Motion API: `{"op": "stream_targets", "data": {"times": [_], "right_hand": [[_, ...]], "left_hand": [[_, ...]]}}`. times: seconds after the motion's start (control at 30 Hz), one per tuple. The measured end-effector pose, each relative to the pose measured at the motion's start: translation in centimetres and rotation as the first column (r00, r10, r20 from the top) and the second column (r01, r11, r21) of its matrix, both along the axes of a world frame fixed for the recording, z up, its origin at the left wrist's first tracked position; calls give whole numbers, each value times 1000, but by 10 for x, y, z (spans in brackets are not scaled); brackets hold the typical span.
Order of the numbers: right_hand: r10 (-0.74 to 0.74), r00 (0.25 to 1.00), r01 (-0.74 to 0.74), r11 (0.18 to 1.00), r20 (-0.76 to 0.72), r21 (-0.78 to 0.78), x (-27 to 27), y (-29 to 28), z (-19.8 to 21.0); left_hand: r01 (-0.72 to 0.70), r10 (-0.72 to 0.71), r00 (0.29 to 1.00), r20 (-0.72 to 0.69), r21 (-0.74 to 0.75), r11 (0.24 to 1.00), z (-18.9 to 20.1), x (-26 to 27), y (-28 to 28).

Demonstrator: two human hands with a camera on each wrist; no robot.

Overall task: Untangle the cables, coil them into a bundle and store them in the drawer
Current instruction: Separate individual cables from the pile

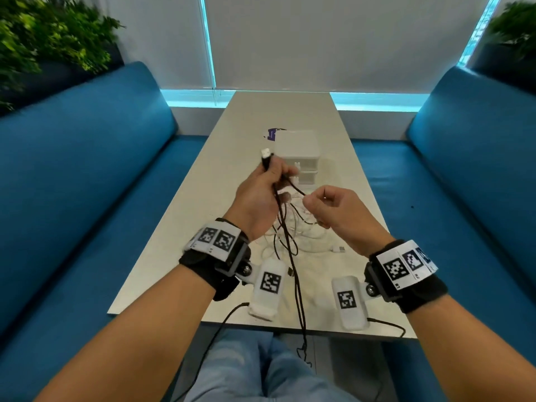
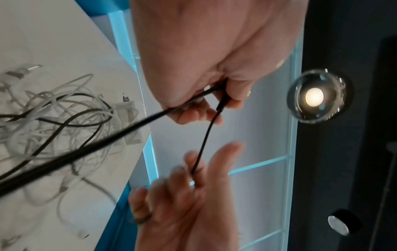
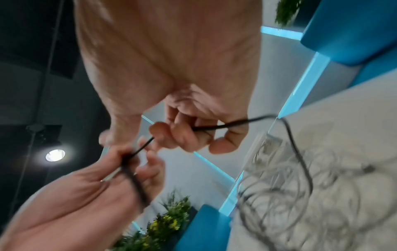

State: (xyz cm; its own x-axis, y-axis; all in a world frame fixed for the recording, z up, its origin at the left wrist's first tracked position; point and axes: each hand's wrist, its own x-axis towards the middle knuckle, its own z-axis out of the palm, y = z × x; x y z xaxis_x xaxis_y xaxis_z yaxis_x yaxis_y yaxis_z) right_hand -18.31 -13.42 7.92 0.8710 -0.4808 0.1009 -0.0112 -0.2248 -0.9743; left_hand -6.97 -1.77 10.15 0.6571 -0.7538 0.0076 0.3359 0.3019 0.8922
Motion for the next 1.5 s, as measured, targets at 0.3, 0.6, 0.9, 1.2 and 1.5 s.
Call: {"op": "stream_targets", "data": {"times": [0.3,0.6,0.9,1.2,1.5], "right_hand": [[-319,895,127,851,-311,-509,13,-65,-59],[-239,933,128,919,-270,-373,31,-62,-13],[-60,998,66,973,33,-222,25,-28,38],[-92,936,102,995,340,-12,30,-14,68],[76,855,-327,847,-513,-419,36,-14,-46]], "left_hand": [[-50,15,987,-160,-218,975,47,16,26],[26,-29,999,29,112,993,11,10,18],[-133,41,923,382,216,967,-19,-2,-14],[-184,-77,875,478,475,860,-54,15,-13],[-146,-36,911,410,405,903,-49,23,17]]}}
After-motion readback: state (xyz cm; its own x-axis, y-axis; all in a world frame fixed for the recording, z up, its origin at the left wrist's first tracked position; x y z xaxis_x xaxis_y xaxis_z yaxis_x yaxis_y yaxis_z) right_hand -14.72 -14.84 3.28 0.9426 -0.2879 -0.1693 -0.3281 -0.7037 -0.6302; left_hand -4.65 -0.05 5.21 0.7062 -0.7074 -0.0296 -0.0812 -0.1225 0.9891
